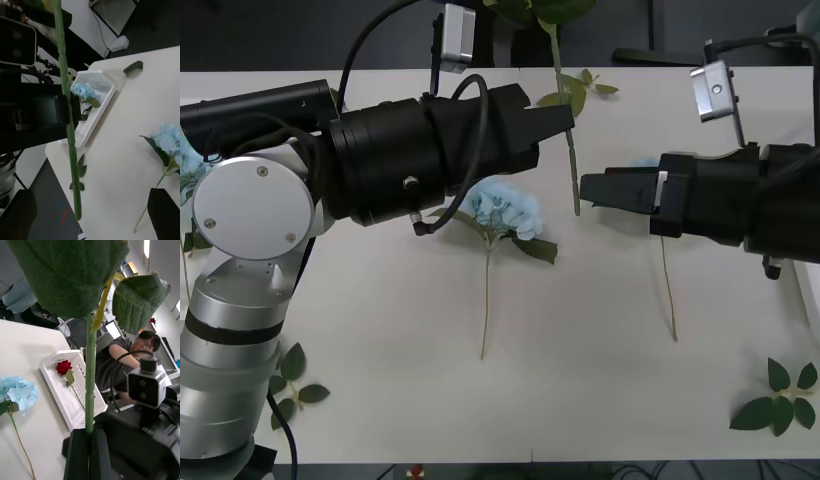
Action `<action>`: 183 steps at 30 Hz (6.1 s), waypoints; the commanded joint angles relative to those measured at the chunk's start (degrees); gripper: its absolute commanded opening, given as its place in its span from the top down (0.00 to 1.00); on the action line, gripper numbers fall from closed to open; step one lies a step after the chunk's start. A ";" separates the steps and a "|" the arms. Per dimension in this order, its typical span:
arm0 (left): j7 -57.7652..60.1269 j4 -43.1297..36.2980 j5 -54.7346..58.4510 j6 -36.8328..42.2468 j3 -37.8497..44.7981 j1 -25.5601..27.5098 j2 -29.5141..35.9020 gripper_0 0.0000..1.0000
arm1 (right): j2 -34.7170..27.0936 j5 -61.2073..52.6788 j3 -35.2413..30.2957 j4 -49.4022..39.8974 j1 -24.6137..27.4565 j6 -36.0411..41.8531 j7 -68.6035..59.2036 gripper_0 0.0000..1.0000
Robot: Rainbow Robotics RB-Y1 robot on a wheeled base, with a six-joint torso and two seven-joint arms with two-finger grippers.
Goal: Place the red flowers into the right box and the blue flowers into the left box. If a person shows an open palm, hand one flower to the person first, then continue sorting.
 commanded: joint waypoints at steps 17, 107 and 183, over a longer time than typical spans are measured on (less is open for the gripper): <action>-1.62 -2.72 0.44 -1.60 -0.65 -1.77 1.37 1.00 | 1.80 2.57 5.77 -1.35 -3.57 -10.27 -4.23 0.13; -5.04 -2.90 0.17 8.51 7.00 -2.82 1.29 0.00 | -2.95 15.40 0.14 30.03 -31.52 -21.26 0.60 1.00; -6.01 -2.90 1.41 8.33 7.00 -3.17 1.29 0.00 | 6.81 36.76 3.13 45.85 -46.19 -13.52 -2.65 0.00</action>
